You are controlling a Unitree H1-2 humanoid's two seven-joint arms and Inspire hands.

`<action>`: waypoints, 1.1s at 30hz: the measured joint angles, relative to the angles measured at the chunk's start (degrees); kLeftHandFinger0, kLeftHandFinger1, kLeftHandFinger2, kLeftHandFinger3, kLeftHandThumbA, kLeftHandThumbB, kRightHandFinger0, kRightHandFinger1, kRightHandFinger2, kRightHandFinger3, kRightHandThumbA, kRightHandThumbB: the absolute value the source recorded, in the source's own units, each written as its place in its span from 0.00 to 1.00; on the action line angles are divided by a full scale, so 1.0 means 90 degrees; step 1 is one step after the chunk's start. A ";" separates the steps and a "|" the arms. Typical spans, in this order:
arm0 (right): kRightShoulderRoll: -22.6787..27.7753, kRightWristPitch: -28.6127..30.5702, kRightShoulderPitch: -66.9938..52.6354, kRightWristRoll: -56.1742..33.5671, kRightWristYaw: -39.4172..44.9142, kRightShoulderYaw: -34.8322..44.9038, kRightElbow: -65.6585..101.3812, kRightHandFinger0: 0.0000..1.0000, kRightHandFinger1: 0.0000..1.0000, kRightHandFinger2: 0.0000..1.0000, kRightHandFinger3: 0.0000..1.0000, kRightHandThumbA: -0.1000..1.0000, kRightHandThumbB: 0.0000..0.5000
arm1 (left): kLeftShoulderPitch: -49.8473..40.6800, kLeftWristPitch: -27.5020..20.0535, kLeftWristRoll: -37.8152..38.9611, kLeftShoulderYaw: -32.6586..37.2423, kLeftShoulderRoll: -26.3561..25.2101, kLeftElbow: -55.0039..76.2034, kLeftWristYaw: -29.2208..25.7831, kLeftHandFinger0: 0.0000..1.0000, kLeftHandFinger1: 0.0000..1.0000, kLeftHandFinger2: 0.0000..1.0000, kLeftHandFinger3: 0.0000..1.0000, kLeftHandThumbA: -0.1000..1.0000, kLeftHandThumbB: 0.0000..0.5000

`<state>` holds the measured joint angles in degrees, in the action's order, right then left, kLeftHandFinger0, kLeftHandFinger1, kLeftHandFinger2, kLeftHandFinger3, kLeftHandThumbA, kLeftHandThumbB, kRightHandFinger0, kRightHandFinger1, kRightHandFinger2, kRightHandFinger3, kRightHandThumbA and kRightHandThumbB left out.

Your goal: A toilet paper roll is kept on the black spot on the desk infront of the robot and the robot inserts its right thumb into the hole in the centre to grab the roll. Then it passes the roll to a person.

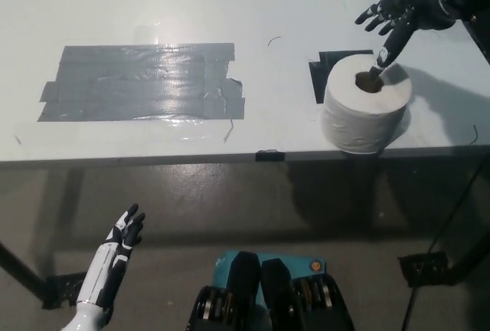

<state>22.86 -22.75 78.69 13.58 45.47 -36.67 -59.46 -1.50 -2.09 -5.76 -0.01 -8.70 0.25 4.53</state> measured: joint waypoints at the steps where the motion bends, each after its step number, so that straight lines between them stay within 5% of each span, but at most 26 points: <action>1: -0.0002 0.0002 0.0000 0.0028 0.0016 0.0004 -0.0001 1.00 1.00 1.00 1.00 1.00 0.64 | 0.0000 0.0000 -0.0007 0.0000 0.0000 0.0000 0.0000 1.00 1.00 1.00 1.00 0.97 0.66; 5: -0.0002 0.0081 -0.0003 0.0129 0.0035 0.0056 0.0000 1.00 1.00 1.00 1.00 1.00 0.61 | 0.0000 0.0000 -0.0042 -0.0001 0.0000 0.0000 0.0001 1.00 1.00 1.00 1.00 0.99 0.66; 11: -0.0004 0.0114 -0.0016 0.0248 0.0003 0.0166 0.0003 1.00 1.00 1.00 1.00 1.00 0.79 | 0.0002 -0.0002 -0.0079 0.0000 -0.0001 0.0000 0.0000 1.00 1.00 1.00 1.00 1.00 0.67; 18: -0.0034 0.0104 -0.0162 0.0452 -0.0176 0.0225 0.0012 1.00 1.00 1.00 1.00 1.00 0.83 | 0.0002 -0.0004 -0.0134 0.0000 0.0000 0.0000 0.0000 1.00 1.00 1.00 1.00 1.00 0.67; 26: -0.0039 0.0134 -0.0393 0.0549 -0.0446 0.0492 0.0118 1.00 1.00 1.00 1.00 1.00 0.74 | 0.0011 -0.0032 -0.0175 -0.0003 0.0002 0.0000 0.0001 1.00 1.00 1.00 1.00 1.00 0.67; 29: -0.0046 0.0172 -0.0417 0.0606 -0.0450 0.0491 0.0090 1.00 1.00 1.00 1.00 1.00 0.61 | 0.0011 -0.0052 -0.0177 -0.0002 0.0002 0.0000 0.0001 1.00 1.00 1.00 1.00 1.00 0.67; 33: -0.0082 0.0218 -0.0417 0.0653 -0.0455 0.0494 0.0090 1.00 1.00 1.00 1.00 1.00 0.65 | 0.0011 -0.0056 -0.0180 -0.0001 0.0002 0.0000 0.0001 1.00 1.00 1.00 1.00 1.00 0.67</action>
<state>22.12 -20.79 74.94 19.46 41.37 -32.23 -58.66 -1.40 -2.60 -7.38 -0.02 -8.68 0.25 4.54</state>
